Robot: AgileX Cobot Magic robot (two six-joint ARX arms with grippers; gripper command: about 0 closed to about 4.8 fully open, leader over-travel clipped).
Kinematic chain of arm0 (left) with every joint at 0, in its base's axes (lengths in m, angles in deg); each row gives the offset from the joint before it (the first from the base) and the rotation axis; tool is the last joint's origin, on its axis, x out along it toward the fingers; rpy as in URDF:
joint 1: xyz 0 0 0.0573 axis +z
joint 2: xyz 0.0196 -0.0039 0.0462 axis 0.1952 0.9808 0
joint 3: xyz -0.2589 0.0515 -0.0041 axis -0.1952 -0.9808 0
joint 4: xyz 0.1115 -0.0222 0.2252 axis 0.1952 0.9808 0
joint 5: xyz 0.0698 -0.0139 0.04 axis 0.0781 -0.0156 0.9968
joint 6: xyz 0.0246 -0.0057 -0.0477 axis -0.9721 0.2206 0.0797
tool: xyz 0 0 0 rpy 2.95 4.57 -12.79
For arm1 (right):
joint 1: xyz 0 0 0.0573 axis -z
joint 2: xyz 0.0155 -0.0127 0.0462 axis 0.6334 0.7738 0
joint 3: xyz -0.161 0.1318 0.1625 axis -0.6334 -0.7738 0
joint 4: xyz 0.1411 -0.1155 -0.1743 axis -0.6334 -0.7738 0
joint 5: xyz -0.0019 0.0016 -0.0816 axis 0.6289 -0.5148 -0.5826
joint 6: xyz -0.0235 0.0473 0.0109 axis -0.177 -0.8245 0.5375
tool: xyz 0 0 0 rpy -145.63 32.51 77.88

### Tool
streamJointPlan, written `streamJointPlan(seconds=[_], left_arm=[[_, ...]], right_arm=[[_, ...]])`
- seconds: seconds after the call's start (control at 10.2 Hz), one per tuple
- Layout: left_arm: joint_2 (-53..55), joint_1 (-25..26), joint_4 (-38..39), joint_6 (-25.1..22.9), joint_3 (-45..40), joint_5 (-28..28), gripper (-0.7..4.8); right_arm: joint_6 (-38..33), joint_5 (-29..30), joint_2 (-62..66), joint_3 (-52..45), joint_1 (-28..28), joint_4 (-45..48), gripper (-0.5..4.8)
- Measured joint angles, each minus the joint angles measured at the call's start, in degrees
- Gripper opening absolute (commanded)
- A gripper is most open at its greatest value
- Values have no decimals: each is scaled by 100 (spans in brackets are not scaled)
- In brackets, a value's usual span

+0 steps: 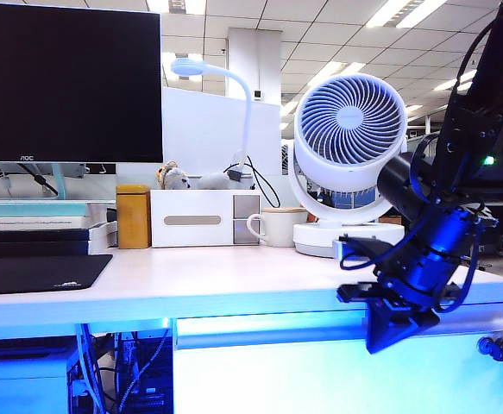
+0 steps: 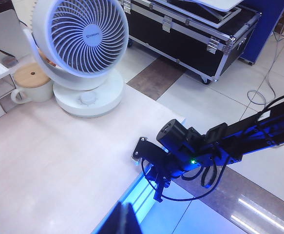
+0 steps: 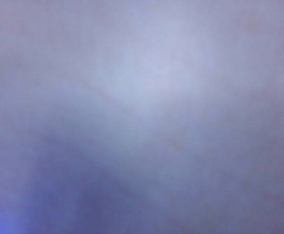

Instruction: Open the drawer, place the cleaning sponge inside, then close the drawer.

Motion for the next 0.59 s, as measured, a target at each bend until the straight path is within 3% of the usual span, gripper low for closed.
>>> streamJointPlan(seconds=[0.59], left_arm=[[-118, 0, 2, 0, 0, 59, -6]], right_arm=[[-2, -216, -140, -13, -2, -63, -1]])
